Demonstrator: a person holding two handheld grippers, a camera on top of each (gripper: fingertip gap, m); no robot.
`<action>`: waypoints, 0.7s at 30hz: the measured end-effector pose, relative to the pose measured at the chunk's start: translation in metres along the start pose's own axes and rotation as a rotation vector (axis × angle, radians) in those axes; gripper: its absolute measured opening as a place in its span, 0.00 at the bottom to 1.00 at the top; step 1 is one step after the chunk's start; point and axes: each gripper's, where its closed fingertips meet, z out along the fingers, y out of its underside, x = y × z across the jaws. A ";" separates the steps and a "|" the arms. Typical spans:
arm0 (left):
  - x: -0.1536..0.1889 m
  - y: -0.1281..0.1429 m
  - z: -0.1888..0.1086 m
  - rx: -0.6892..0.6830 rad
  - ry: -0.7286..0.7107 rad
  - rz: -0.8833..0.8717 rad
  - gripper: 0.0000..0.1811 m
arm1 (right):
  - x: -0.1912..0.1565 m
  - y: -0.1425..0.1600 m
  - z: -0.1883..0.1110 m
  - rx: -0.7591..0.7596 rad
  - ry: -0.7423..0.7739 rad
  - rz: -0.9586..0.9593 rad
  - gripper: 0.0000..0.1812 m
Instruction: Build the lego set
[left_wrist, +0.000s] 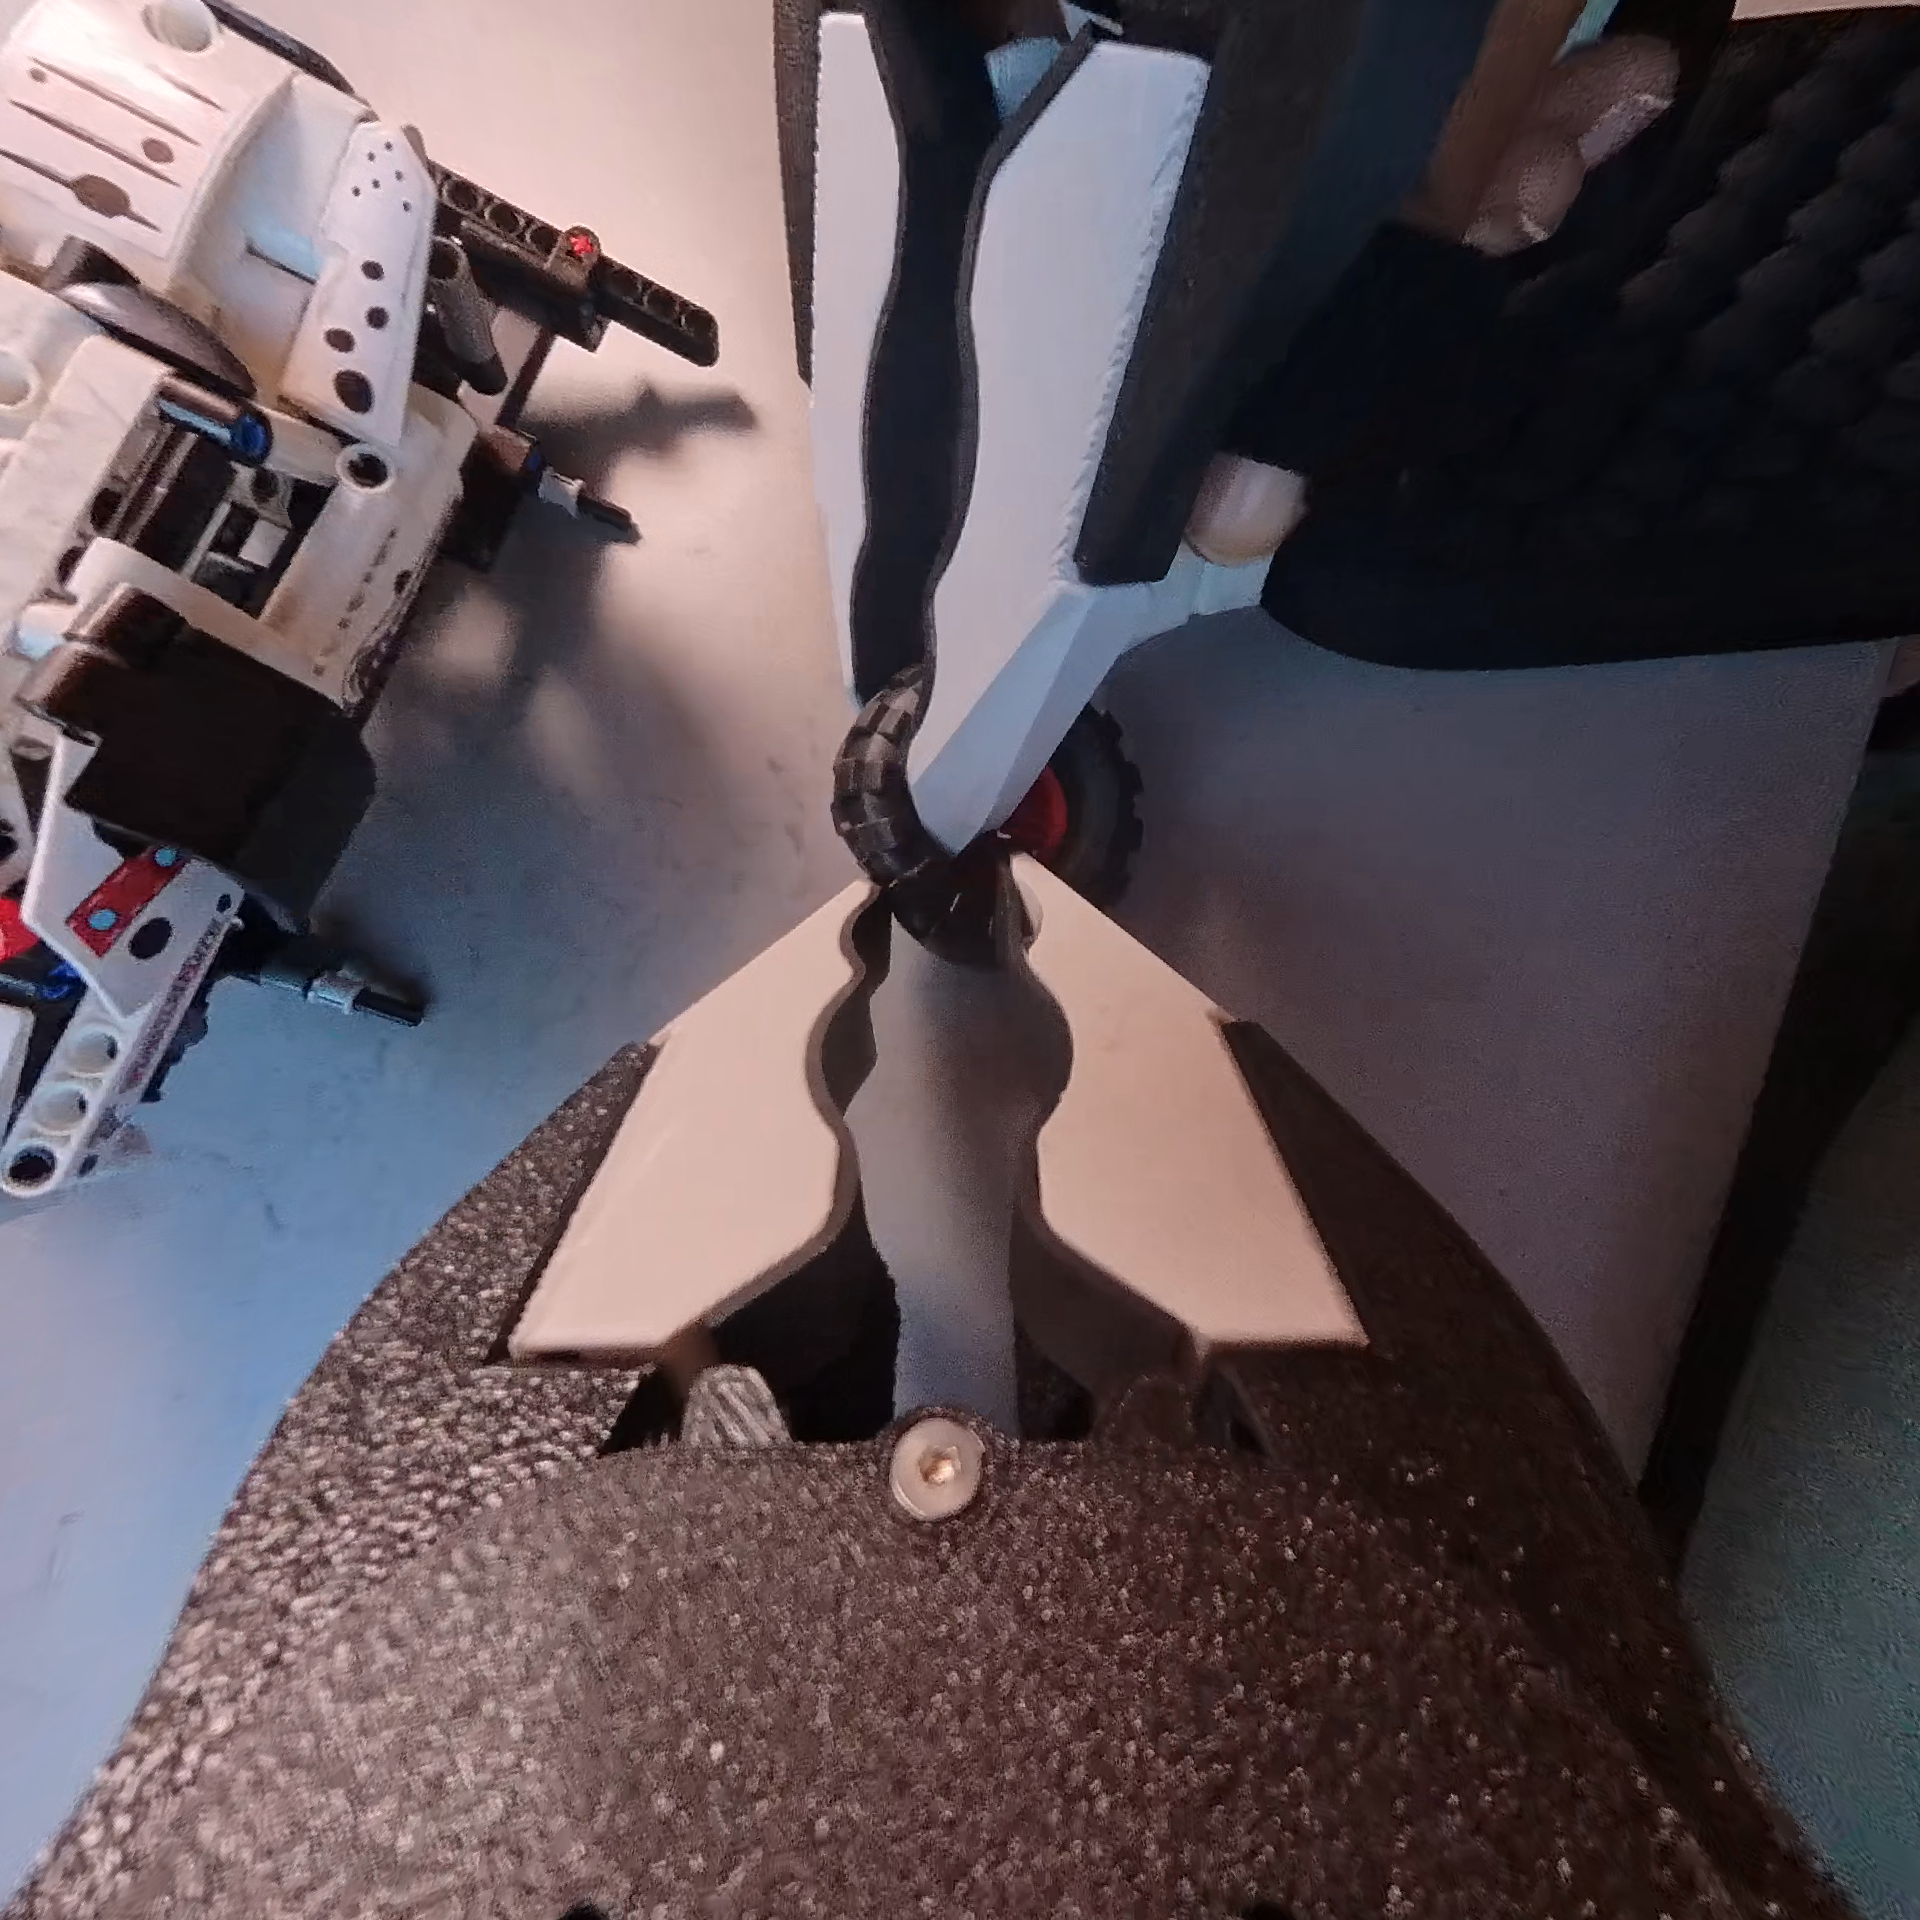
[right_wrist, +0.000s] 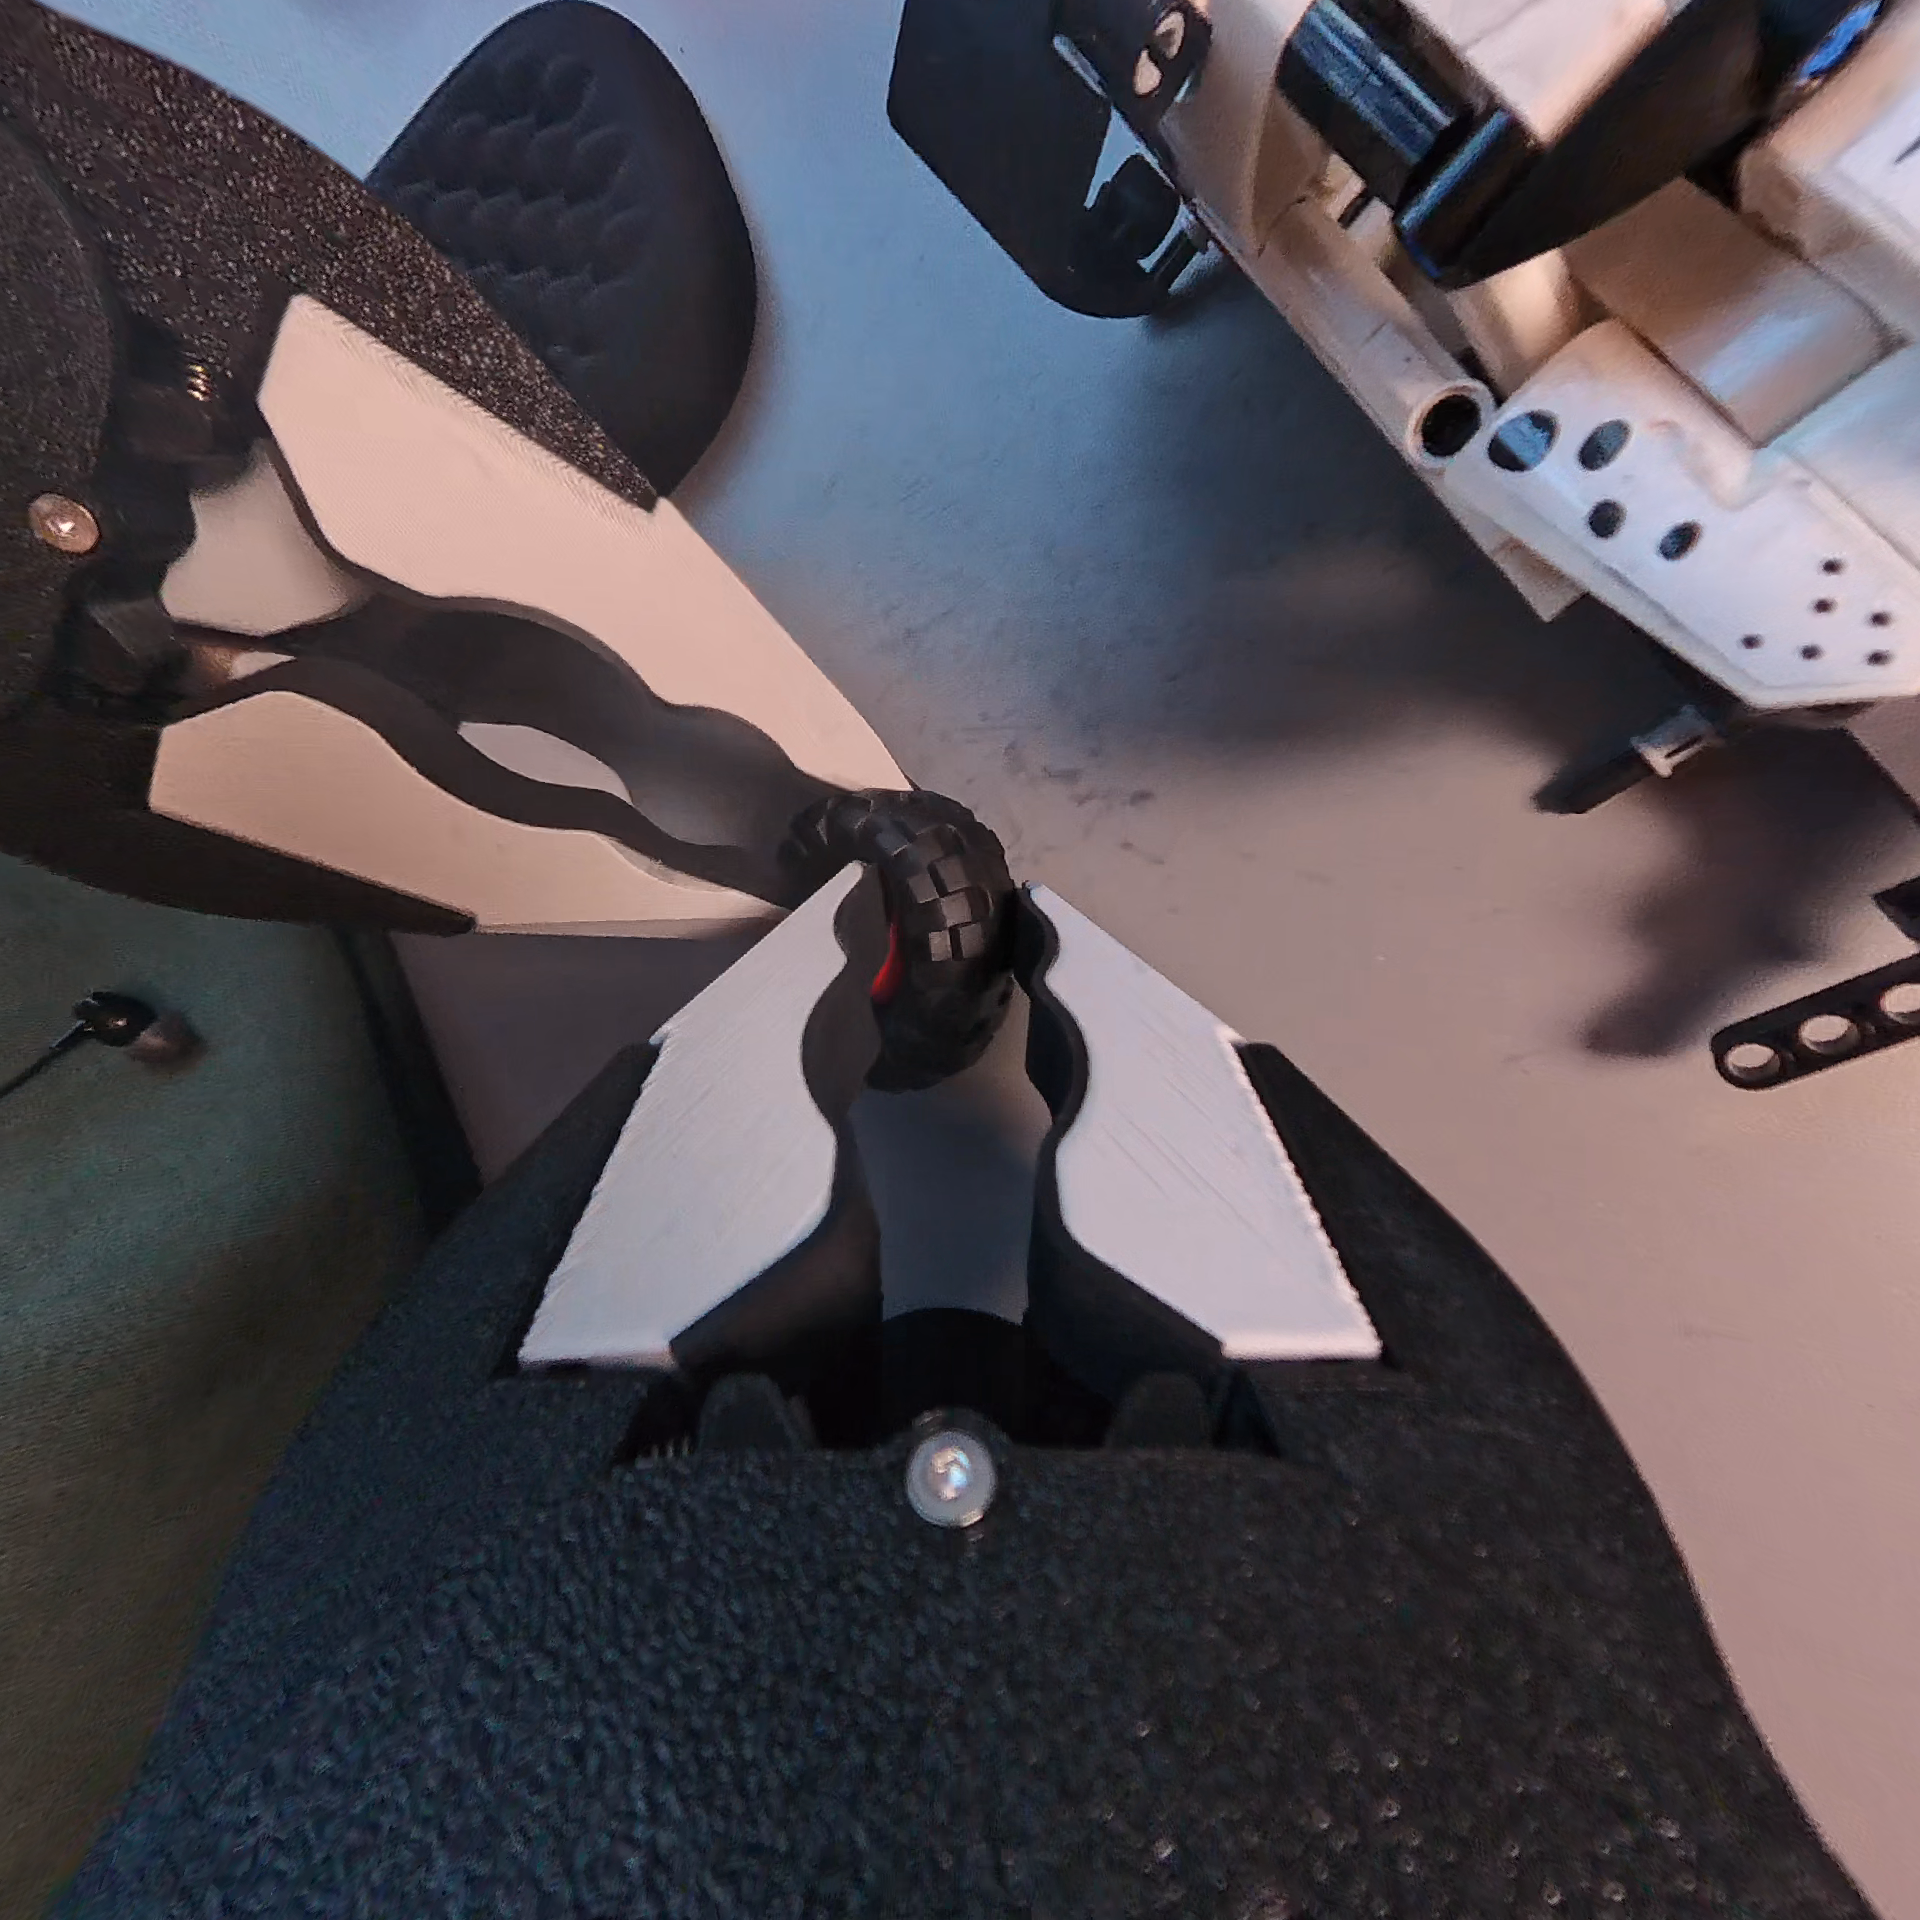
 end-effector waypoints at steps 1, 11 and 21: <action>0.000 0.000 0.000 0.017 -0.004 -0.016 0.10 | 0.000 0.000 0.000 0.002 0.002 0.008 0.12; 0.005 -0.008 -0.001 0.018 0.256 -0.137 0.14 | -0.004 0.007 -0.013 0.064 -0.087 0.065 0.15; 0.002 -0.004 -0.001 -0.009 0.251 -0.172 0.13 | -0.018 0.018 -0.021 -0.030 -0.180 0.128 0.23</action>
